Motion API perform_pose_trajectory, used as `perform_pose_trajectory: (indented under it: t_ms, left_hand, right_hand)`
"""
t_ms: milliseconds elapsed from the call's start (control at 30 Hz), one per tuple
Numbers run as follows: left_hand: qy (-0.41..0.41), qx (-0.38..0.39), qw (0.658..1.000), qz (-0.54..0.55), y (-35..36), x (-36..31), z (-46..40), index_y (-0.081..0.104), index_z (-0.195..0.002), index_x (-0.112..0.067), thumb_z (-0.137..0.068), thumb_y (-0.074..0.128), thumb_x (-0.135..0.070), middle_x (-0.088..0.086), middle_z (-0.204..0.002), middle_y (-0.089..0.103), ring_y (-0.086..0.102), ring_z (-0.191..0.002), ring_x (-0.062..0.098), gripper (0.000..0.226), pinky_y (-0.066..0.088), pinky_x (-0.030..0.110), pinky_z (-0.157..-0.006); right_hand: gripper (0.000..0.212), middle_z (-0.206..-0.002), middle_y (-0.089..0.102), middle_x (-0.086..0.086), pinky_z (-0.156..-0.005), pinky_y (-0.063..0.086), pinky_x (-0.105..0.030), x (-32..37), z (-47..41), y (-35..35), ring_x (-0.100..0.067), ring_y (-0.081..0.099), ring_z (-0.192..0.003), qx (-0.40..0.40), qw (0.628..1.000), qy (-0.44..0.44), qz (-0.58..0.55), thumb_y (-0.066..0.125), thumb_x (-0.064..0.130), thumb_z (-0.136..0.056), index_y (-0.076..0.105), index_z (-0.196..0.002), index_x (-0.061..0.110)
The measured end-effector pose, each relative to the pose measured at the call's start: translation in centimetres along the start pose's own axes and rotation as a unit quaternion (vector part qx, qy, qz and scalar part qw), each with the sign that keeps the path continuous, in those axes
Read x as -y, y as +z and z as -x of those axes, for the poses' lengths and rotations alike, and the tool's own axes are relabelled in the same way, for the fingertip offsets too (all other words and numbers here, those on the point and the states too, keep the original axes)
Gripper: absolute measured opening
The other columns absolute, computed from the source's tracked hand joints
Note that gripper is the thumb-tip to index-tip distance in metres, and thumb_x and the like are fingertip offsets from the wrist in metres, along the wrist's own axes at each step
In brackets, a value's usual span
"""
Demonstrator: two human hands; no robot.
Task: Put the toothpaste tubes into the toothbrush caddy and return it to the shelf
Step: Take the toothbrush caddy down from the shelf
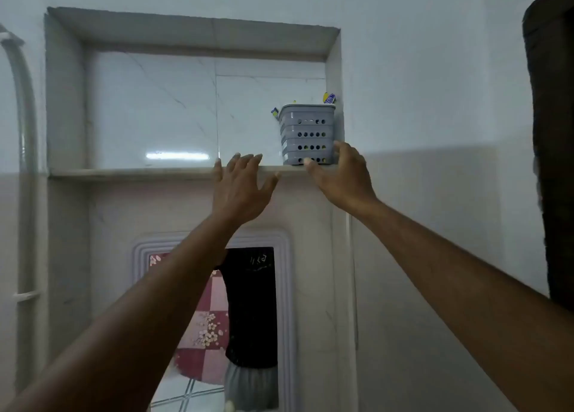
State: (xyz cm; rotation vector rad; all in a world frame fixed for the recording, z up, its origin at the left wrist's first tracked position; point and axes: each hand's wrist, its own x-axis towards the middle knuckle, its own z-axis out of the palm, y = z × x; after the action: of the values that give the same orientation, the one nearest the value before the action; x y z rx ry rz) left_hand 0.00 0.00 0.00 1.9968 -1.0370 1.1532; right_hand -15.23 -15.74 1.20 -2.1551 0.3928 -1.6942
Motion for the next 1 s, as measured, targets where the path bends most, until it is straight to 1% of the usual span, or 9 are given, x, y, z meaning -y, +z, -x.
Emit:
perform_pose_trajectory:
  t_ms: [133,267,367,500,633,733,833,900,1000]
  left_hand:
    - [-0.003,-0.092,0.996,-0.016,1.7,0.5,-0.2,0.068,-0.14,-0.031,-0.111,0.034,-0.058,-0.01,-0.143,0.069,0.046,-0.152,0.017,0.052,0.008,0.049,-0.136]
    - [0.004,-0.127,0.992,-0.013,2.5,0.7,-0.5,0.072,-0.135,-0.033,-0.112,0.039,-0.055,-0.014,-0.136,0.072,0.052,-0.146,0.015,0.046,0.012,0.045,-0.135]
    - [0.016,-0.125,0.992,-0.024,2.4,1.0,-0.4,0.07,-0.14,-0.032,-0.112,0.042,-0.055,-0.013,-0.137,0.072,0.056,-0.143,0.015,0.045,0.015,0.044,-0.134]
    - [0.021,-0.113,0.993,-0.024,2.1,1.2,-0.5,0.068,-0.143,-0.031,-0.112,0.042,-0.054,-0.012,-0.139,0.072,0.057,-0.141,0.014,0.047,0.015,0.045,-0.135]
    - [0.015,-0.085,0.996,-0.016,1.7,1.2,-0.8,0.067,-0.144,-0.032,-0.112,0.038,-0.056,-0.01,-0.141,0.071,0.056,-0.143,0.015,0.05,0.013,0.046,-0.135]
    - [0.016,-0.054,0.998,0.0,1.1,1.3,-1.0,0.066,-0.146,-0.031,-0.112,0.036,-0.056,-0.008,-0.145,0.069,0.053,-0.147,0.016,0.052,0.01,0.047,-0.135]
    - [0.012,-0.005,0.999,0.033,-0.5,0.9,-0.9,0.062,-0.15,-0.026,-0.111,0.036,-0.059,-0.003,-0.153,0.064,0.045,-0.154,0.019,0.057,0.007,0.049,-0.136]
    - [0.006,0.003,0.997,0.081,-1.6,0.7,0.1,0.06,-0.152,-0.022,-0.11,0.04,-0.061,0.001,-0.156,0.061,0.046,-0.154,0.022,0.061,0.018,0.051,-0.134]
    - [-0.004,-0.019,0.99,0.139,-3.0,0.9,3.4,0.058,-0.152,-0.021,-0.108,0.044,-0.063,0.003,-0.154,0.061,0.055,-0.144,0.025,0.061,0.044,0.05,-0.121]
  right_hand:
    - [0.094,-0.152,0.059,-0.012,-0.112,0.049,-0.049,0.4,-1.8,2.0,-0.035,0.051,-0.14,-0.021,0.999,0.002,0.046,0.073,0.071,-0.093,0.045,-0.157,0.009]
    - [0.119,-0.163,0.052,-0.017,-0.118,0.042,-0.049,1.1,-2.8,4.1,-0.039,0.05,-0.145,-0.062,0.995,0.013,0.075,0.071,0.08,-0.087,0.031,-0.166,0.001]
    - [0.125,-0.168,0.047,-0.017,-0.121,0.039,-0.05,1.3,-3.1,4.9,-0.04,0.048,-0.15,-0.071,0.993,0.022,0.087,0.076,0.078,-0.085,0.026,-0.168,0.0]
    - [0.12,-0.161,0.051,-0.015,-0.117,0.041,-0.052,1.7,-2.6,4.4,-0.039,0.049,-0.145,-0.09,0.994,0.03,0.05,0.083,0.07,-0.081,0.031,-0.166,0.004]
    - [0.127,-0.157,0.054,-0.014,-0.114,0.044,-0.054,2.4,-0.8,2.9,-0.038,0.052,-0.143,-0.13,0.991,0.013,0.027,0.089,0.07,-0.075,0.03,-0.168,0.006]
    - [0.139,-0.162,0.051,-0.014,-0.113,0.051,-0.053,3.1,0.0,1.6,-0.037,0.052,-0.147,-0.121,0.993,0.01,-0.009,0.092,0.073,-0.073,0.021,-0.173,0.007]
    - [0.142,-0.162,0.053,-0.009,-0.109,0.058,-0.051,3.9,1.1,-0.2,-0.033,0.057,-0.146,-0.113,0.993,0.021,-0.032,0.097,0.073,-0.067,0.025,-0.173,0.012]
    - [0.138,-0.16,0.056,-0.006,-0.107,0.059,-0.049,4.1,2.4,-1.1,-0.03,0.06,-0.143,-0.122,0.992,0.025,-0.035,0.099,0.072,-0.064,0.031,-0.17,0.014]
    - [0.133,-0.156,0.059,-0.003,-0.102,0.061,-0.049,4.1,5.5,-1.9,-0.028,0.063,-0.139,-0.131,0.99,0.03,-0.034,0.099,0.073,-0.06,0.038,-0.164,0.017]
